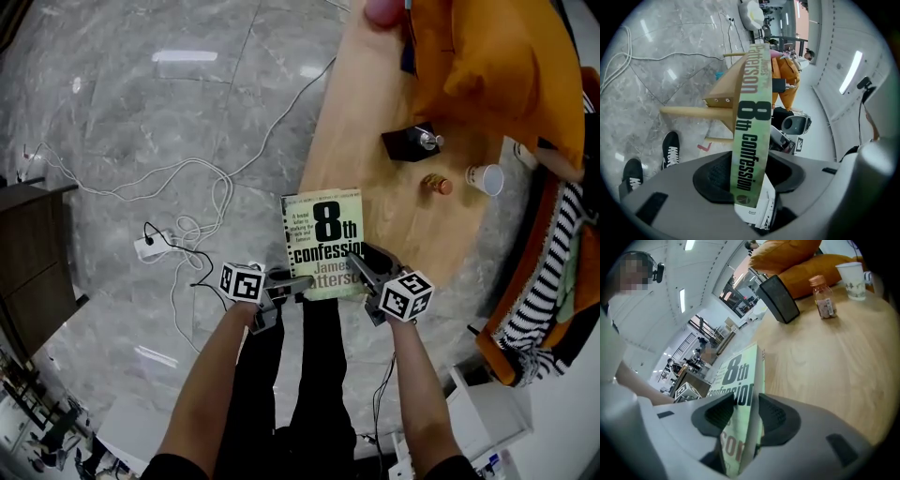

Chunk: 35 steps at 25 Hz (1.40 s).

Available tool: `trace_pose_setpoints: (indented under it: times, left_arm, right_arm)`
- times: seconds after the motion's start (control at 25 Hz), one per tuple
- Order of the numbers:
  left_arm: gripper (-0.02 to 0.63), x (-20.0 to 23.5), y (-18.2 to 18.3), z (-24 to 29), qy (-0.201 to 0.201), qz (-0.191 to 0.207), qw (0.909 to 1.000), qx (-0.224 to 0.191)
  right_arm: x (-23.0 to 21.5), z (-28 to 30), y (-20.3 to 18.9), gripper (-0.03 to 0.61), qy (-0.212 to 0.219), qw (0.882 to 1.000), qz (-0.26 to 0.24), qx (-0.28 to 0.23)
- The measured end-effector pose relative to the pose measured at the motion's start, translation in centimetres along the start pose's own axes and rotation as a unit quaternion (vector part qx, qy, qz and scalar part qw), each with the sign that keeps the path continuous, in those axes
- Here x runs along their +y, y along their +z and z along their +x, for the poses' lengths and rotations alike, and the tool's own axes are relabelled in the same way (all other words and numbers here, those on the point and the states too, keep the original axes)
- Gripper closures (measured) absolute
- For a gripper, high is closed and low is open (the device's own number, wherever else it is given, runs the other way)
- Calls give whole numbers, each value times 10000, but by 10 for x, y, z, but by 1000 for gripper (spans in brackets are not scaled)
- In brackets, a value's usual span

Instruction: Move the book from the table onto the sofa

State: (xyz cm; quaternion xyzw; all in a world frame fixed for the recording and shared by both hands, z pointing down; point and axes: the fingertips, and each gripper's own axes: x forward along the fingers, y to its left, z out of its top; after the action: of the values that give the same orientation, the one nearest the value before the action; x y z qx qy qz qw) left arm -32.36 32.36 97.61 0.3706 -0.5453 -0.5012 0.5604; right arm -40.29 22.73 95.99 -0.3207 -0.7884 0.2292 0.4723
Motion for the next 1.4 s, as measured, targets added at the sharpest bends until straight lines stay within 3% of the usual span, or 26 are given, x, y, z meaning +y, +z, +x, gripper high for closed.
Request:
trace_pose_setpoints:
  times: [0.2, 0.48, 0.68, 0.84, 0.96, 1.2, 1.4]
  left_arm:
    - [446, -19, -23, -13, -246, 28, 9983, 536]
    - [453, -57, -29, -41, -700, -220, 9970, 227]
    - [453, -79, -26, -67, -851, -132, 9963, -64]
    - [453, -108, -28, -86, -831, -39, 9965, -119]
    - [451, -145, -27, -98, -953, 81, 9954, -104]
    - [451, -223, -20, -125, -1244, 547, 9906, -159]
    - [451, -273, -31, -162, -1278, 932, 9870, -278]
  right_arm:
    - [17, 4, -8, 411, 546, 9958, 617, 399]
    - [57, -10, 12, 408, 1407, 9799, 1393, 245]
    - [84, -27, 21, 340, 1647, 9745, 1457, 448]
    - [125, -48, 17, 336, 2190, 9572, 1599, 1008]
    - [158, -63, 18, 336, 2321, 9544, 1410, 1236]
    - [219, -98, 59, 393, 2765, 9423, 1833, 450]
    - [274, -124, 61, 397, 2780, 9416, 1890, 189]
